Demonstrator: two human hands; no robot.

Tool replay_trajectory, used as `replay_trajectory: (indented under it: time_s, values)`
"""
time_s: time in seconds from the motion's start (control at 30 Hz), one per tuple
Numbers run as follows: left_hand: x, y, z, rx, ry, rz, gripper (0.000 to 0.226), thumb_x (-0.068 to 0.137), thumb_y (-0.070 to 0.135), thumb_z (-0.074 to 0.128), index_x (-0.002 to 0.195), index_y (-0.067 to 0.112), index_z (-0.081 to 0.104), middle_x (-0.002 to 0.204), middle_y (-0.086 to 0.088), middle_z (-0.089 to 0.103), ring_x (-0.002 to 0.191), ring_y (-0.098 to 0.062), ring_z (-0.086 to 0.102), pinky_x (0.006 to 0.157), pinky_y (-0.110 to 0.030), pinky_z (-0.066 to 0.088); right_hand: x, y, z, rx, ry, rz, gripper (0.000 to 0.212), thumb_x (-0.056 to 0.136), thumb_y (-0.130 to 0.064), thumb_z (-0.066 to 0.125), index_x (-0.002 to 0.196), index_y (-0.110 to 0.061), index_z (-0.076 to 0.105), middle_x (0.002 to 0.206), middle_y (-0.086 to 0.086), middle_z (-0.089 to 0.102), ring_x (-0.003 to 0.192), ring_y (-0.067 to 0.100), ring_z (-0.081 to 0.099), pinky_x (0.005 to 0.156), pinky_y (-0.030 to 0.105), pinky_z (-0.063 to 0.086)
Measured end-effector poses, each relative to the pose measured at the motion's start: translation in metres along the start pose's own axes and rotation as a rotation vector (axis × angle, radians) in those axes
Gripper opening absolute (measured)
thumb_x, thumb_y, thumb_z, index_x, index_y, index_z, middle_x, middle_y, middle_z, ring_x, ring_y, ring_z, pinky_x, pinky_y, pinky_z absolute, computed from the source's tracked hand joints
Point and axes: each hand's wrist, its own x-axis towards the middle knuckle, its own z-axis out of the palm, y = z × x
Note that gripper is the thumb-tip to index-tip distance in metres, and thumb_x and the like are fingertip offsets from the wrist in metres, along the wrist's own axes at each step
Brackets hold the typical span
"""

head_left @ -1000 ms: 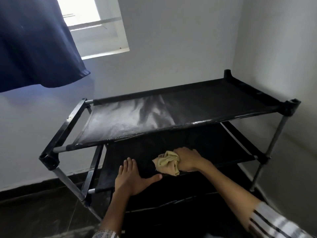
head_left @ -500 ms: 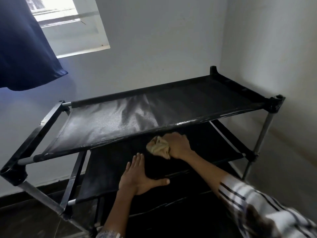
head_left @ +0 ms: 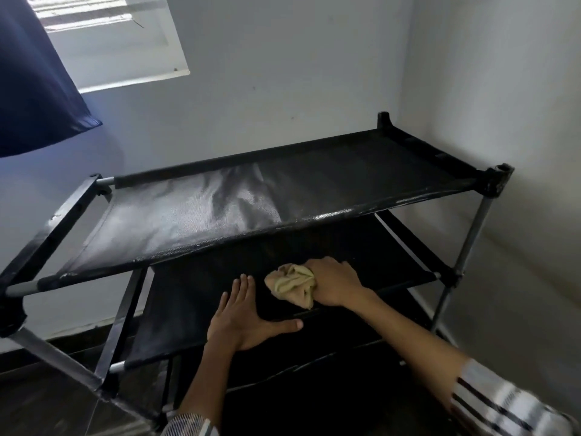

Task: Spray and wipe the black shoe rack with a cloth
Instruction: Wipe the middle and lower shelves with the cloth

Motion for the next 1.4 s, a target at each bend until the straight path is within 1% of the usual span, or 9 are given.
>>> replay_trajectory:
  time_s: [0.13,0.3,0.4,0.5,0.6,0.8,0.9,1.2,1.4]
  values:
    - [0.003,0.0,-0.001,0.003,0.0,-0.003,0.153,0.03,0.103,0.034,0.148,0.016,-0.013,0.156,0.004,-0.019,0.142,-0.008,-0.018,0.118,-0.035,-0.008,0.053,-0.005,-0.003,-0.103,0.224,0.202,0.026,0.092,-0.026,0.046,0.115,-0.018,0.057,0.118,0.004,0.06,0.113,0.027,0.051,0.091,0.041,0.038]
    - [0.008,-0.004,0.0,0.004,0.027,-0.013,0.153,0.03,0.104,0.032,0.148,0.017,-0.014,0.155,0.005,-0.021,0.141,-0.007,-0.018,0.117,-0.033,-0.008,0.085,-0.012,-0.012,-0.131,0.29,0.287,0.041,0.089,-0.045,0.049,0.117,-0.017,0.059,0.119,0.006,0.06,0.113,0.03,0.052,0.091,0.041,0.039]
    - [0.009,-0.004,0.001,-0.003,0.026,-0.022,0.155,0.028,0.104,0.032,0.149,0.017,-0.012,0.156,0.004,-0.018,0.142,-0.007,-0.015,0.117,-0.033,-0.007,0.059,-0.013,-0.007,-0.195,0.158,0.153,0.03,0.091,-0.027,0.048,0.118,-0.016,0.056,0.122,0.005,0.059,0.117,0.028,0.05,0.092,0.041,0.038]
    - [0.008,-0.003,0.002,-0.011,0.035,-0.023,0.157,0.026,0.104,0.032,0.149,0.017,-0.01,0.157,0.003,-0.016,0.143,-0.007,-0.014,0.117,-0.033,-0.005,0.018,-0.002,-0.007,-0.154,-0.056,-0.001,0.033,0.089,-0.031,0.054,0.119,-0.019,0.055,0.118,0.004,0.06,0.115,0.028,0.051,0.092,0.041,0.038]
    - [0.008,-0.001,0.001,-0.001,0.026,-0.016,0.156,0.026,0.104,0.031,0.149,0.016,-0.009,0.157,0.002,-0.017,0.143,-0.009,-0.016,0.117,-0.034,-0.006,-0.003,0.005,-0.004,-0.097,-0.04,-0.035,0.034,0.088,-0.035,0.053,0.121,-0.025,0.055,0.118,0.0,0.059,0.114,0.025,0.05,0.092,0.042,0.037]
    - [0.006,-0.005,-0.001,-0.002,0.043,0.001,0.154,0.029,0.103,0.032,0.15,0.016,-0.007,0.157,0.003,-0.016,0.142,-0.007,-0.015,0.117,-0.033,-0.007,0.046,0.038,-0.019,-0.228,0.273,0.322,0.026,0.094,-0.026,0.043,0.112,-0.019,0.06,0.116,0.001,0.063,0.111,0.026,0.056,0.086,0.035,0.041]
    - [0.006,-0.005,-0.001,-0.007,0.06,0.006,0.153,0.03,0.104,0.033,0.15,0.016,-0.007,0.157,0.004,-0.015,0.143,-0.007,-0.015,0.118,-0.033,-0.007,0.056,0.072,-0.035,-0.278,0.291,0.487,0.027,0.091,-0.019,0.047,0.116,-0.015,0.057,0.12,0.002,0.059,0.113,0.028,0.053,0.085,0.036,0.043]
    - [0.008,0.0,0.001,0.035,0.081,-0.012,0.156,0.027,0.104,0.03,0.15,0.015,-0.003,0.158,0.001,-0.01,0.145,-0.011,-0.01,0.118,-0.033,-0.004,-0.014,-0.006,-0.015,-0.271,0.04,0.096,0.031,0.087,-0.023,0.054,0.117,-0.017,0.055,0.118,0.005,0.061,0.114,0.028,0.054,0.093,0.039,0.036]
    - [0.007,0.002,-0.002,0.029,0.053,-0.004,0.151,0.028,0.103,0.031,0.151,0.021,-0.001,0.158,0.0,-0.009,0.145,-0.012,-0.009,0.119,-0.035,-0.003,0.018,-0.027,0.007,-0.047,0.037,0.073,0.031,0.086,-0.025,0.055,0.117,-0.021,0.056,0.116,0.004,0.061,0.114,0.027,0.051,0.093,0.043,0.033]
